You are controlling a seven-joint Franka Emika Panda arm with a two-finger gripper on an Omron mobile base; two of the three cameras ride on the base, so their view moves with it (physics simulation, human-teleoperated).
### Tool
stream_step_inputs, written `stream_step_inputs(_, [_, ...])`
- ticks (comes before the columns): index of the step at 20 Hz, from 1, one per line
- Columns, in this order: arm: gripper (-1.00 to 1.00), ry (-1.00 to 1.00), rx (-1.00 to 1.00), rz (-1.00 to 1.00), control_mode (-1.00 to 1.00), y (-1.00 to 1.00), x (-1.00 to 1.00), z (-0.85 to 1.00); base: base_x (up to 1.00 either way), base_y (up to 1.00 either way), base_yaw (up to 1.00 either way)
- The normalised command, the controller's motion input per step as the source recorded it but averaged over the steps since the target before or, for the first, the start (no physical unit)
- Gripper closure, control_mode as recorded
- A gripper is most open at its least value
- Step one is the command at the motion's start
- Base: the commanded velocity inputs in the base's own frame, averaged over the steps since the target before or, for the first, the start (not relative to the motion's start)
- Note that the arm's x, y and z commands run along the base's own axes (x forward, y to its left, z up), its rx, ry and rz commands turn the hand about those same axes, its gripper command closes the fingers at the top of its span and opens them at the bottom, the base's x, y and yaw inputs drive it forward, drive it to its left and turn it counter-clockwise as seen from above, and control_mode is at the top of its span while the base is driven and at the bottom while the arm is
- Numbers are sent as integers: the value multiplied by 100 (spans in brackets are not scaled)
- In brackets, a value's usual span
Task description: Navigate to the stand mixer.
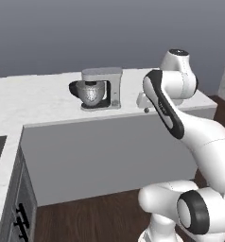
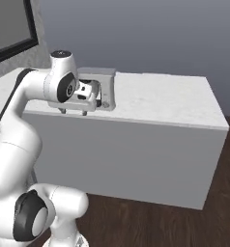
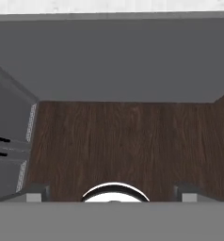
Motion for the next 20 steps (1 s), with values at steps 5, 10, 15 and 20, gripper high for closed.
stream_step_inputs(5, [-100, 0, 0, 0, 100, 0, 0, 0, 90, 79, 0])
stream_step_inputs(10, [-100, 0, 0, 0, 100, 0, 0, 0, 83, 55, 0])
stream_step_inputs(15, [-100, 0, 0, 0, 100, 0, 0, 0, 48, -10, 3])
stream_step_inputs(20, [-100, 0, 0, 0, 100, 0, 0, 0, 35, -2, 5])
